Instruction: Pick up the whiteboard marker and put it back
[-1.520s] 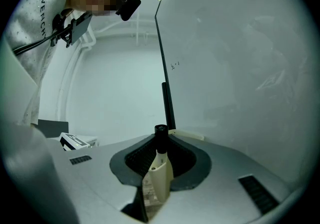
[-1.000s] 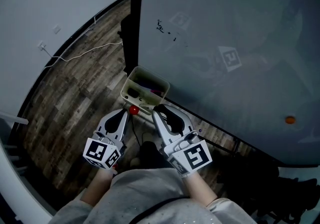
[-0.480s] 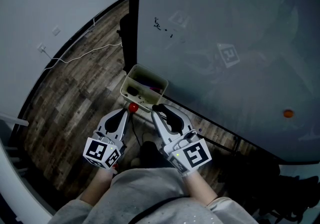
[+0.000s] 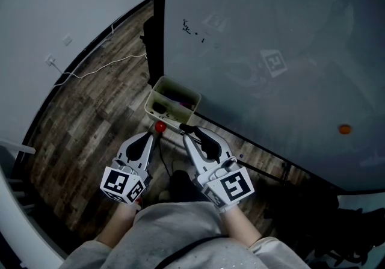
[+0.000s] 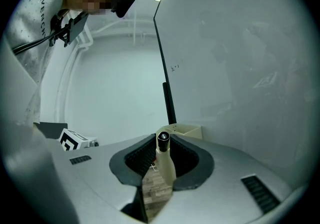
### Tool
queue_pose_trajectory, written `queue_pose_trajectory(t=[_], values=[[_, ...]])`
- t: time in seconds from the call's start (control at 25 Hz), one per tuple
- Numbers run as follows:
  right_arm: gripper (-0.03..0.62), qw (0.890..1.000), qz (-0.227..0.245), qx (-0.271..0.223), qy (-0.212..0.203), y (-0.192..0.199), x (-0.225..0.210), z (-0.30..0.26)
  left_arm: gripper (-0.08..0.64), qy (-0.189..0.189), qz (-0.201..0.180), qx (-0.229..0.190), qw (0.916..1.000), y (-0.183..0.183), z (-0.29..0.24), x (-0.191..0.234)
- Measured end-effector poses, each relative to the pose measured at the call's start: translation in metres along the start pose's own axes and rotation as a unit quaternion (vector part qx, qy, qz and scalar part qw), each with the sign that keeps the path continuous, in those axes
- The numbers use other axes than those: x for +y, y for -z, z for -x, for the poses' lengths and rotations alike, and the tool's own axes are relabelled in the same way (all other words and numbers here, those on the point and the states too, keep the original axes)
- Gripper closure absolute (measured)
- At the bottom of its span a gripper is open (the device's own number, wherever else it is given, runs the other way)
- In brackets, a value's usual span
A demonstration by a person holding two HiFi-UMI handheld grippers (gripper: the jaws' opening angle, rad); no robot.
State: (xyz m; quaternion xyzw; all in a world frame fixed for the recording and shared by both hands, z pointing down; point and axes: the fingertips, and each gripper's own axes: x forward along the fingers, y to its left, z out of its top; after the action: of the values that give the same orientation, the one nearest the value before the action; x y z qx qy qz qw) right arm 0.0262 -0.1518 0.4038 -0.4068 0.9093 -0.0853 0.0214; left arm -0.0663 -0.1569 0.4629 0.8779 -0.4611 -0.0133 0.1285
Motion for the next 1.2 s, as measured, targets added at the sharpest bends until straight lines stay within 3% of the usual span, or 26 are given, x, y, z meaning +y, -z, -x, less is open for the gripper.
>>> queue_pose_trajectory(t=[1.0, 1.2], values=[[0.512, 0.999, 0.007, -0.009, 0.03, -0.004, 0.021, 0.036, 0.545, 0.023, -0.014, -0.014, 0.9995, -0.01, 0.028, -0.03], [0.542, 1.0, 0.014, -0.008, 0.025, -0.006, 0.028, 0.041, 0.545, 0.03, -0.017, -0.02, 0.9992, -0.015, 0.032, -0.039]])
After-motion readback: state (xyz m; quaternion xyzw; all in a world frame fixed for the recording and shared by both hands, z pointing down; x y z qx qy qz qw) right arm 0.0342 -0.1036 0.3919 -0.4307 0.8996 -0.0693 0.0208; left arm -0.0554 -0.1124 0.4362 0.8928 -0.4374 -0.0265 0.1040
